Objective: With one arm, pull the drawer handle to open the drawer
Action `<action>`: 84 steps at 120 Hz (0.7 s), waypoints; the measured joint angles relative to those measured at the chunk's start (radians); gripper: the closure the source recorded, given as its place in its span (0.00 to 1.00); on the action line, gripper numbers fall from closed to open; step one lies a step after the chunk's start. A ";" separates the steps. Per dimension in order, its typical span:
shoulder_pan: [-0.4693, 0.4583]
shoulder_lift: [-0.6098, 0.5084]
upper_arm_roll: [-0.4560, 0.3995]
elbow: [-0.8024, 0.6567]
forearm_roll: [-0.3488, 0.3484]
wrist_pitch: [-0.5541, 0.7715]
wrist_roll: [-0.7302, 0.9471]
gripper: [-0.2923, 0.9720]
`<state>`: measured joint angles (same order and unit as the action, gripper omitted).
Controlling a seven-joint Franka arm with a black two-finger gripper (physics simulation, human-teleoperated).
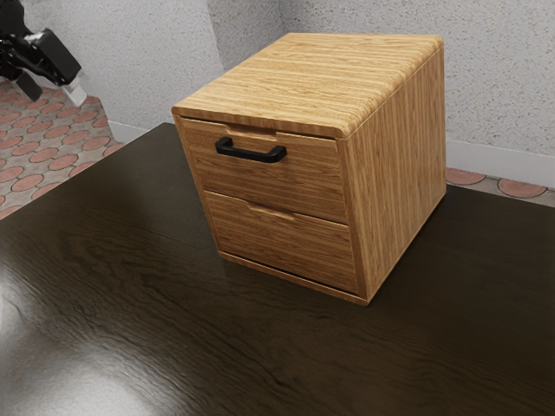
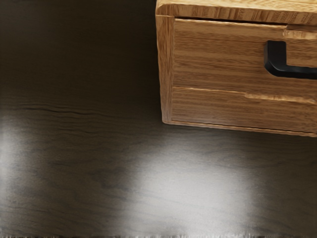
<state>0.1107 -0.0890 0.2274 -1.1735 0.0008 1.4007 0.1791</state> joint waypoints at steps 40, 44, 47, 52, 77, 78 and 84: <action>0.032 0.002 -0.082 0.014 0.009 -0.008 0.118 0.25; 0.036 -0.001 -0.101 0.012 0.009 -0.007 0.163 0.25; 0.040 -0.005 -0.127 0.011 0.009 -0.010 0.200 0.25; 0.043 -0.004 -0.196 0.012 0.012 -0.017 0.269 0.24; 0.023 0.045 -0.246 -0.013 0.046 -0.031 0.550 0.25; 0.026 0.043 -0.248 -0.022 0.047 -0.027 0.560 0.25; 0.038 0.015 -0.257 -0.091 0.051 -0.002 0.618 0.25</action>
<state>0.1484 -0.0737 -0.0301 -1.2643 0.0517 1.3989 0.7967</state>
